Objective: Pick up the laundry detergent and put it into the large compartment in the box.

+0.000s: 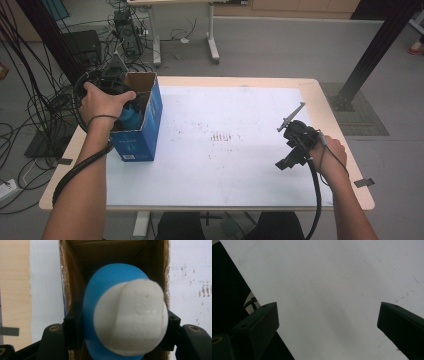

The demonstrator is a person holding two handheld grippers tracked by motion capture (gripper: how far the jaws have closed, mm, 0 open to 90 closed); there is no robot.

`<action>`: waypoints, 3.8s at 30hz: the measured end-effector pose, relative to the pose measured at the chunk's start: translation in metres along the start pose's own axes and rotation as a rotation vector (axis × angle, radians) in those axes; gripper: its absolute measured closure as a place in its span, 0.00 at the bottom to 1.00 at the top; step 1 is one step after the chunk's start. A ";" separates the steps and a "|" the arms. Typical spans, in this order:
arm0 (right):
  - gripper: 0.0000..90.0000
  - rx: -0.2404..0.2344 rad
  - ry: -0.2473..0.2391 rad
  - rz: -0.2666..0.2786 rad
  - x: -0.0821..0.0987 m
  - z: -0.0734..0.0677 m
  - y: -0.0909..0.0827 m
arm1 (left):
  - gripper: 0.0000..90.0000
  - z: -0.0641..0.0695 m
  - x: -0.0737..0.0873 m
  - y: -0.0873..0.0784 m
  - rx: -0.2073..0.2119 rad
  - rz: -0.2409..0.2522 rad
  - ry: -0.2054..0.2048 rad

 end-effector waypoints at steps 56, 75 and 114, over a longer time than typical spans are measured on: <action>0.04 0.002 0.008 0.003 0.002 0.000 -0.001 | 0.42 0.002 0.010 0.021 -0.018 -0.022 0.003; 0.04 0.004 0.008 0.003 0.002 0.001 -0.001 | 0.42 0.001 0.010 0.021 -0.016 -0.024 -0.006; 0.04 0.005 0.007 0.008 0.003 0.001 -0.002 | 0.42 0.001 0.011 0.020 -0.019 -0.020 -0.013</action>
Point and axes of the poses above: each handheld gripper's, and its own axes: y roughly forward along the jaws, x roughly out of its underside, z roughly to its right, the point moved 5 cm from there along y, roughly forward along the jaws, and after that the axes turned 9 degrees about z, right-handed, at the moved point
